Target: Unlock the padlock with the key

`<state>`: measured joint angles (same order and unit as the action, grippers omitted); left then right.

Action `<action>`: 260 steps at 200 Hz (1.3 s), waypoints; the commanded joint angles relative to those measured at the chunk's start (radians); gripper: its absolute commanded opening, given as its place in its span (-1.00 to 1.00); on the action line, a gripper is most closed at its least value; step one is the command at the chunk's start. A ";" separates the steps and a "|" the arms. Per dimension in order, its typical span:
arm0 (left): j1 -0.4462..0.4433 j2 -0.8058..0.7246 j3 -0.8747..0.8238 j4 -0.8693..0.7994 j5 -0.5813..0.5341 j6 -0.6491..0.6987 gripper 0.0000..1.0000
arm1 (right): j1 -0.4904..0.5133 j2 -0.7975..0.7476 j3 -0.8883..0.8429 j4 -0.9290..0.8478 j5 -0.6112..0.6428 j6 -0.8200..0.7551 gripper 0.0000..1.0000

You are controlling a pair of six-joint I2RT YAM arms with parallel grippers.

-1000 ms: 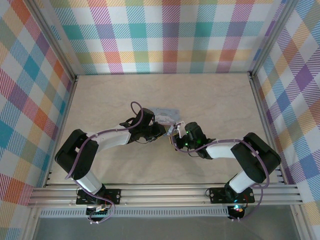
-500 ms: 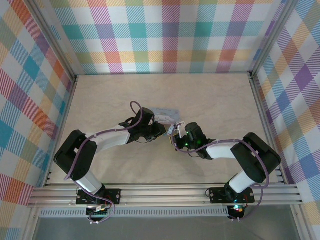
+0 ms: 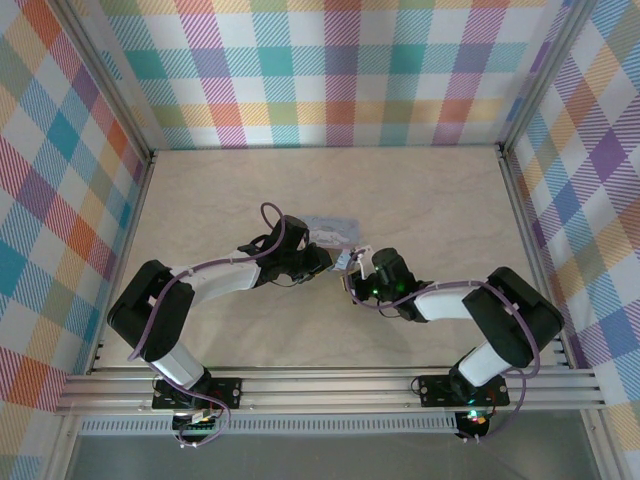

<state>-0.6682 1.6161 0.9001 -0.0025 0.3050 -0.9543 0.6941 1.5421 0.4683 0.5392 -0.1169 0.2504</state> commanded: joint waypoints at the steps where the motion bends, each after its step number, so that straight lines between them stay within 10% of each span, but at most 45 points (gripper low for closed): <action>1: -0.007 -0.031 -0.003 -0.011 0.016 -0.004 -0.78 | 0.002 -0.034 -0.017 0.043 0.000 0.004 -0.98; 260: -0.007 -0.016 0.003 -0.005 0.032 -0.006 -0.79 | 0.002 0.027 0.051 0.084 -0.029 0.021 -0.97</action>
<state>-0.6682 1.6161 0.8997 -0.0025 0.3046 -0.9543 0.6941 1.5612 0.4919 0.5758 -0.1249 0.2546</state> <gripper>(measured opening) 0.211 0.065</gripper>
